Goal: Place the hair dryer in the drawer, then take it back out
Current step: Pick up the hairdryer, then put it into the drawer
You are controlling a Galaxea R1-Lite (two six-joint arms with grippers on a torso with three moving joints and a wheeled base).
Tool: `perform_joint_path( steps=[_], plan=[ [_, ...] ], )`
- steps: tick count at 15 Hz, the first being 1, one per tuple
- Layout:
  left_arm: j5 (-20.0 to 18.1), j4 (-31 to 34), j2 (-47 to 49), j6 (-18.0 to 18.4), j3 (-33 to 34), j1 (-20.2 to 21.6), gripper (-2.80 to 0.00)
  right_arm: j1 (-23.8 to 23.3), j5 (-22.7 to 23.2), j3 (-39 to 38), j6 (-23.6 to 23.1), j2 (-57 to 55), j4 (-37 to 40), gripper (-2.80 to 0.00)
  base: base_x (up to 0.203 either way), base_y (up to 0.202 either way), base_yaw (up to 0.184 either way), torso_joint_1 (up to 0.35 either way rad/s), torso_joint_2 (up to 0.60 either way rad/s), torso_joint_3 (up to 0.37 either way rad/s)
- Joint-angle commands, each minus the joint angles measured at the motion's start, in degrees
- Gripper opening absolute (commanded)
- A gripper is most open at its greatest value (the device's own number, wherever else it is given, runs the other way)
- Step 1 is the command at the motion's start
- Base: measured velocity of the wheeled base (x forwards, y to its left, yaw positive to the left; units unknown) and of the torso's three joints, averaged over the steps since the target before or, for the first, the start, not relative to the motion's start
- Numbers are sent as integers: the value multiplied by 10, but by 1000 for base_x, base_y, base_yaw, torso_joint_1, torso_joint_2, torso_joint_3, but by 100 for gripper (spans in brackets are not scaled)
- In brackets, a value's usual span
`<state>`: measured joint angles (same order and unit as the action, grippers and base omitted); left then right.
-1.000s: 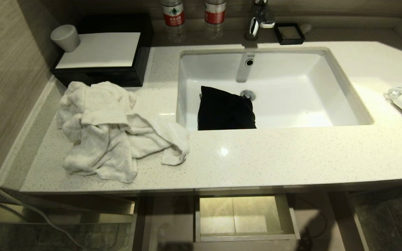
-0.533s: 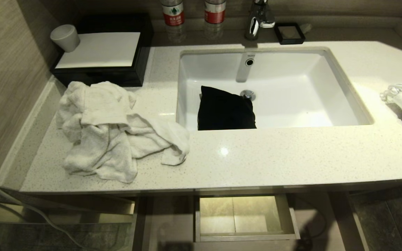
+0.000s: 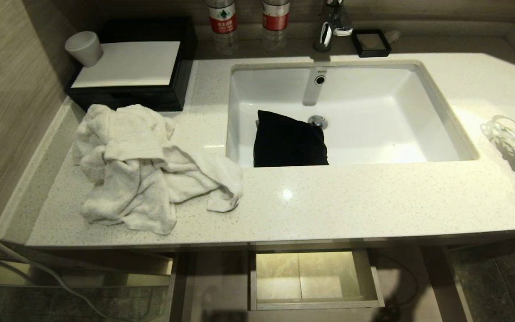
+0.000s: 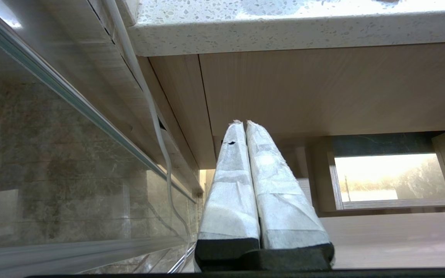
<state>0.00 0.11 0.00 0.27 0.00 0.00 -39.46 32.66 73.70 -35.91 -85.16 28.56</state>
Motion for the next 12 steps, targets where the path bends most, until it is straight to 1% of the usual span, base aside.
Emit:
perform_joint_path(
  steps=[1,9,12],
  plan=[
    [0,0,0,0,0,0,-280,0,2,-2,-2,21,0,-280,0,0,0,0,0,0],
    [0,0,0,0,0,0,-280,8,2,-12,-3,68,-4,-280,0,0,0,0,0,0],
    [0,0,0,0,1,0,-280,13,3,-31,-8,90,-8,-280,0,0,0,0,0,0]
  ],
)
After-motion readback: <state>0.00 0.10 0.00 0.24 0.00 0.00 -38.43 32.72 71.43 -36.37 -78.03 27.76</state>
